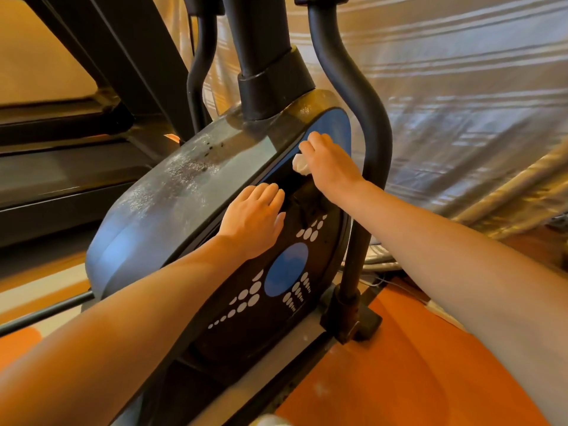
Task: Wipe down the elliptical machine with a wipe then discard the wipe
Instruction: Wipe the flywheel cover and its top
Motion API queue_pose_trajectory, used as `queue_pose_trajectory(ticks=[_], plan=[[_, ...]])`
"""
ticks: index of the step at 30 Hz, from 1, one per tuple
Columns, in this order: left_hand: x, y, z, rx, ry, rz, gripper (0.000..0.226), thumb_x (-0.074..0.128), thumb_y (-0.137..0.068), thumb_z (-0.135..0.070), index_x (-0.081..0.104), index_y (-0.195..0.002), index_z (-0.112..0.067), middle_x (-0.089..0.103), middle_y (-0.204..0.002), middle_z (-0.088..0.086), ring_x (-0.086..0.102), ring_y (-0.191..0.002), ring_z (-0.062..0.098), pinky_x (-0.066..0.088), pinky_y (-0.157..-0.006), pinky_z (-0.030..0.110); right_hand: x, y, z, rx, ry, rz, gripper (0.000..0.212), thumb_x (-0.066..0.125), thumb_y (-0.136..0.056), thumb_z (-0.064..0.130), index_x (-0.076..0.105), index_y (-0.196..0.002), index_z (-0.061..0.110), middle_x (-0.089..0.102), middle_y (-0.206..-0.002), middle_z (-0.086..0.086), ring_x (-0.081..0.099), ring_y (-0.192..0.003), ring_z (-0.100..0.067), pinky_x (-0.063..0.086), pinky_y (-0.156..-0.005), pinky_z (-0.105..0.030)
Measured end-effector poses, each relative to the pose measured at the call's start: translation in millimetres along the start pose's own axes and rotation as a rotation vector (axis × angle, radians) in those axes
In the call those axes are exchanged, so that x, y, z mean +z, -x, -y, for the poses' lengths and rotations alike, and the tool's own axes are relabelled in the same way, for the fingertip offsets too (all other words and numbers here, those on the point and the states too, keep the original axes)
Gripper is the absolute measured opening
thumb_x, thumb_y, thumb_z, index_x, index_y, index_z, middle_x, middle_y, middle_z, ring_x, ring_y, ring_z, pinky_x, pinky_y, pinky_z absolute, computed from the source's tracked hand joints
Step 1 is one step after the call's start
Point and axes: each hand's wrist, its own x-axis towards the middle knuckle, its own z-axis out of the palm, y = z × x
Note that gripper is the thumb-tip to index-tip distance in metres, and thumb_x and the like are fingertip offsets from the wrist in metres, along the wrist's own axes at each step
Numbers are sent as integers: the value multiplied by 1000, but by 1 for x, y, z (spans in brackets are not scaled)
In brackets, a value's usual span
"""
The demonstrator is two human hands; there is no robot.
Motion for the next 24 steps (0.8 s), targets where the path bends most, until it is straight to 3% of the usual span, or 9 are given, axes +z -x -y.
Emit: queue_pose_trajectory(ticks=[5, 8, 11, 14, 17, 20, 24], plan=[[21, -3, -2, 47, -57, -49, 44, 63, -91, -29, 64, -126, -2, 65, -127, 14, 60, -121, 31, 41, -108, 42, 30, 1, -5, 84, 2, -99, 18, 53, -96, 7, 57, -110, -5, 53, -112, -22, 53, -98, -34, 32, -71, -28], [35, 1, -1, 41, -89, -73, 44, 49, -97, -30, 63, -128, -3, 62, -132, 14, 54, -129, 30, 23, -118, 40, 54, 15, -1, 75, -66, -101, 13, 55, -96, 5, 60, -98, -6, 55, -98, -21, 55, -86, -34, 36, -65, -32], [40, 3, 1, 33, -83, -62, 50, 34, -99, -30, 63, -128, -1, 62, -132, 15, 54, -129, 30, 10, -119, 37, 63, 27, 5, 119, -112, -69, 17, 48, -95, 2, 60, -107, -2, 55, -107, -18, 50, -101, -34, 40, -87, -43], [43, 3, 3, 43, -56, -71, 49, 37, -99, -29, 61, -131, -1, 60, -135, 15, 52, -132, 29, 2, -122, 34, 67, 37, 5, 202, -207, -119, 30, 41, -99, 19, 62, -115, 4, 56, -120, -14, 49, -114, -31, 38, -98, -42], [48, 3, 4, 49, -29, -89, 48, 39, -99, -28, 59, -132, 0, 58, -137, 16, 50, -133, 29, -3, -121, 33, 67, 42, 5, 128, -222, -34, 44, 32, -102, 23, 58, -129, -1, 50, -141, -20, 40, -135, -37, 18, -119, -41], [50, 2, 3, 57, -15, -98, 50, 37, -98, -27, 58, -133, 1, 57, -138, 17, 50, -134, 29, 2, -122, 35, 69, 48, 8, 146, -277, 32, 47, 34, -106, 25, 39, -146, 2, 32, -155, -15, 21, -147, -28, -2, -119, -29], [53, 2, 1, 62, -13, -108, 54, 30, -97, -28, 57, -134, 1, 56, -139, 17, 49, -134, 28, 13, -119, 39, 80, 58, 8, 126, -239, 55, 60, 35, -104, 39, 19, -155, 12, 15, -162, -10, 7, -151, -22, 0, -122, -33]])
